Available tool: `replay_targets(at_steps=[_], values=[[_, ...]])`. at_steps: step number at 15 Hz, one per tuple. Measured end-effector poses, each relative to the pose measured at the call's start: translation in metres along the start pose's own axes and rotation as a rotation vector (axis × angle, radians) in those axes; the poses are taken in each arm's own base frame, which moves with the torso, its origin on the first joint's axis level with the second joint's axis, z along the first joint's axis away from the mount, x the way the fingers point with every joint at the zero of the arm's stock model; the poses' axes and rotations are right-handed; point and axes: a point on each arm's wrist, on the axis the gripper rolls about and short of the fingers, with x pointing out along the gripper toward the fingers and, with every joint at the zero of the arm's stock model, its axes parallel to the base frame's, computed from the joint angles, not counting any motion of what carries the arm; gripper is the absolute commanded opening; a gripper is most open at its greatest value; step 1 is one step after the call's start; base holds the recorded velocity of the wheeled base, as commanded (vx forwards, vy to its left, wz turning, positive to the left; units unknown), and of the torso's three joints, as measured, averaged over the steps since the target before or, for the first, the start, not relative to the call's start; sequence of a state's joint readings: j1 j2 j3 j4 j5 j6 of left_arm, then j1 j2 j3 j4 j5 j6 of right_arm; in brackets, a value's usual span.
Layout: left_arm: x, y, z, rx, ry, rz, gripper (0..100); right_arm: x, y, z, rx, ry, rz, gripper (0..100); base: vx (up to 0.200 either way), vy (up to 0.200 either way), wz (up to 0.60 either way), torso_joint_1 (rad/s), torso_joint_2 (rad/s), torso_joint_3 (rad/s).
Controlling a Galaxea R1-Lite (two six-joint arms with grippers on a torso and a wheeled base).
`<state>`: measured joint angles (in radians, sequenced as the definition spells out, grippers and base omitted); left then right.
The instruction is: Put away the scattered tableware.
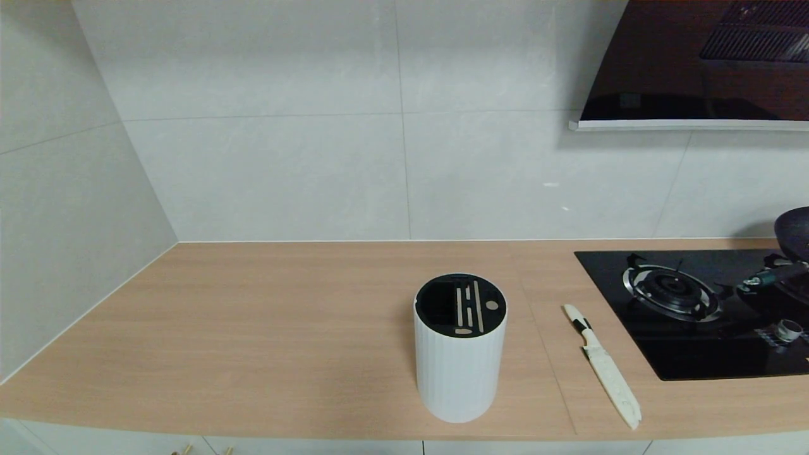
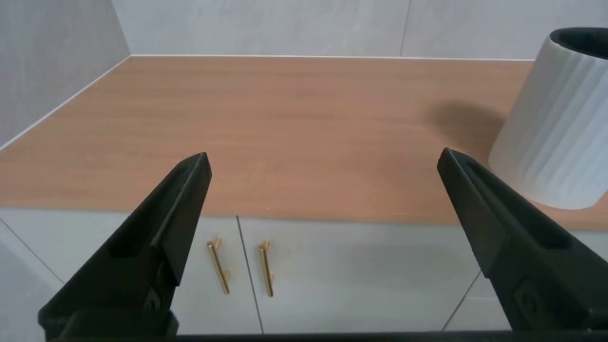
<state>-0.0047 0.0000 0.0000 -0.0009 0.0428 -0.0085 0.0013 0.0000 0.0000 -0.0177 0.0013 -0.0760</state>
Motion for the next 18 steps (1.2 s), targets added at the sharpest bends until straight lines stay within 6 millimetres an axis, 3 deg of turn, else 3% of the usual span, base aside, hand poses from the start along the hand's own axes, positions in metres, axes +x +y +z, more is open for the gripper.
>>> replay_targets(at_steps=[6, 11, 14, 18], values=[[0.000, 0.000, 0.000, 0.000, 0.000, 0.000, 100, -0.001, -0.001, 0.006, -0.020, -0.043, -0.007, 100, 0.000, 0.000, 0.00, 0.000, 0.00, 0.000], [0.000, 0.000, 0.000, 0.000, 0.000, 0.000, 100, -0.002, -0.004, 0.065, -0.007, -0.077, 0.045, 100, 0.000, 0.000, 0.00, 0.000, 0.00, 0.000], [0.000, 0.000, 0.000, -0.002, 0.000, 0.000, 100, 0.026, -0.005, 0.091, -0.003, 0.061, 0.094, 100, 0.000, 0.000, 0.00, 0.000, 0.00, 0.000], [0.000, 0.000, 0.000, -0.002, 0.000, 0.000, 100, 0.093, -0.003, 0.117, 0.001, 0.290, 0.166, 100, 0.000, 0.000, 0.00, 0.000, 0.00, 0.000]])
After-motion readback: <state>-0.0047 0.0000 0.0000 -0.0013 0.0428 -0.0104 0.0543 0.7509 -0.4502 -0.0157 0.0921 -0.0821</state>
